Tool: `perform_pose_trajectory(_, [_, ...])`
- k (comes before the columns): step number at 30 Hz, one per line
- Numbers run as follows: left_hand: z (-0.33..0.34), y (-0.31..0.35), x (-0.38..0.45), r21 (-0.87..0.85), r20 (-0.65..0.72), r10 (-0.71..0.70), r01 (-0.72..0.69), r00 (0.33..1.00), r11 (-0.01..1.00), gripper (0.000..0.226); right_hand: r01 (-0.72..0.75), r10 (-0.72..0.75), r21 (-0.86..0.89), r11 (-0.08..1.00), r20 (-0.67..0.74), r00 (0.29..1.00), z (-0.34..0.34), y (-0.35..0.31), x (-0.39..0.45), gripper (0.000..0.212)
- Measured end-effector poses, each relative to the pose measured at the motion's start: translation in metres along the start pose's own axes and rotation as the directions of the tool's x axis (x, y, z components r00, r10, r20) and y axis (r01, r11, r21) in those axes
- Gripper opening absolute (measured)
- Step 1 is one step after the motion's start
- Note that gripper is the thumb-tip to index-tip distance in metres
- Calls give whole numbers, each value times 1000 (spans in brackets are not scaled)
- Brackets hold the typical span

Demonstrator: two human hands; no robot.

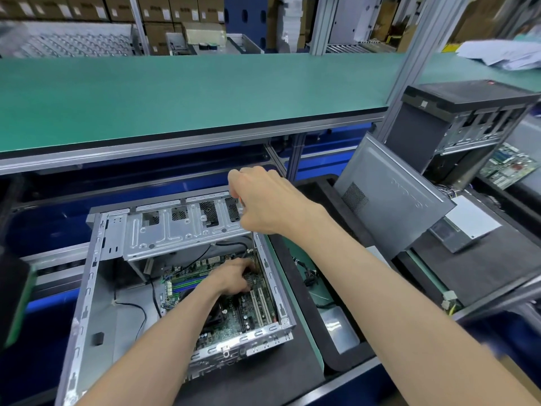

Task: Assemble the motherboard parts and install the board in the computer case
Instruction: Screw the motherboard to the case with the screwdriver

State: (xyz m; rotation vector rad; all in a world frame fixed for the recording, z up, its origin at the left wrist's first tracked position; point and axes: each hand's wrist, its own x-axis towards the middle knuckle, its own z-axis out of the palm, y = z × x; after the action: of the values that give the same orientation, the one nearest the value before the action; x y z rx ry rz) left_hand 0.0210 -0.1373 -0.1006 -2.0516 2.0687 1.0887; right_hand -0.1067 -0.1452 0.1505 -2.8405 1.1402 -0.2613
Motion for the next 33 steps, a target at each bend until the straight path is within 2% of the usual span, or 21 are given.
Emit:
perform_pose_trajectory(2, [0,0,1,-11,5,5,-5,1000,1000,57,-18,15,-62,998,-50,999,3,-2,0,18])
perform_pose_trajectory(6, [-2,1,-2,-16,8,1,0,1000,1000,57,-95,62,-219,971,-155,986,9,-4,3,23])
perform_pose_trajectory(8, [-2,1,-2,1,13,1,-1,1000,1000,58,-60,44,-173,983,-94,995,6,-1,4,23])
perform_pose_trajectory(11, [-2,1,-2,18,15,9,-9,1000,1000,59,-11,11,0,1000,28,1000,1,2,3,28])
perform_pose_trajectory(14, [-2,2,-2,17,18,6,-6,1000,1000,59,-44,41,-64,997,-45,998,3,1,3,15])
perform_pose_trajectory(17, [-2,2,-3,13,15,0,-1,1000,1000,60,-108,80,-199,974,-141,987,9,0,4,30])
perform_pose_trajectory(20, [-3,3,-4,29,8,4,-5,1000,1000,62,-48,38,-154,987,-70,997,4,-2,4,20])
perform_pose_trajectory(23, [-3,3,-4,28,9,0,0,1000,1000,64,3,-3,-19,1000,11,1000,0,-4,3,26])
perform_pose_trajectory(26, [-3,4,-5,4,19,3,-3,1000,1000,62,-23,16,-108,994,-70,997,6,-6,3,17])
perform_pose_trajectory(29, [-3,4,-6,0,9,-4,4,1000,1000,62,-68,40,-204,977,-141,989,10,-7,4,39])
perform_pose_trajectory(32, [-3,3,-6,27,3,-2,2,1000,1000,64,-8,4,-86,996,-38,999,4,-6,6,23])
perform_pose_trajectory(33, [-2,2,-5,29,3,0,0,1000,1000,65,10,-10,-39,999,-1,1000,2,-5,7,23])
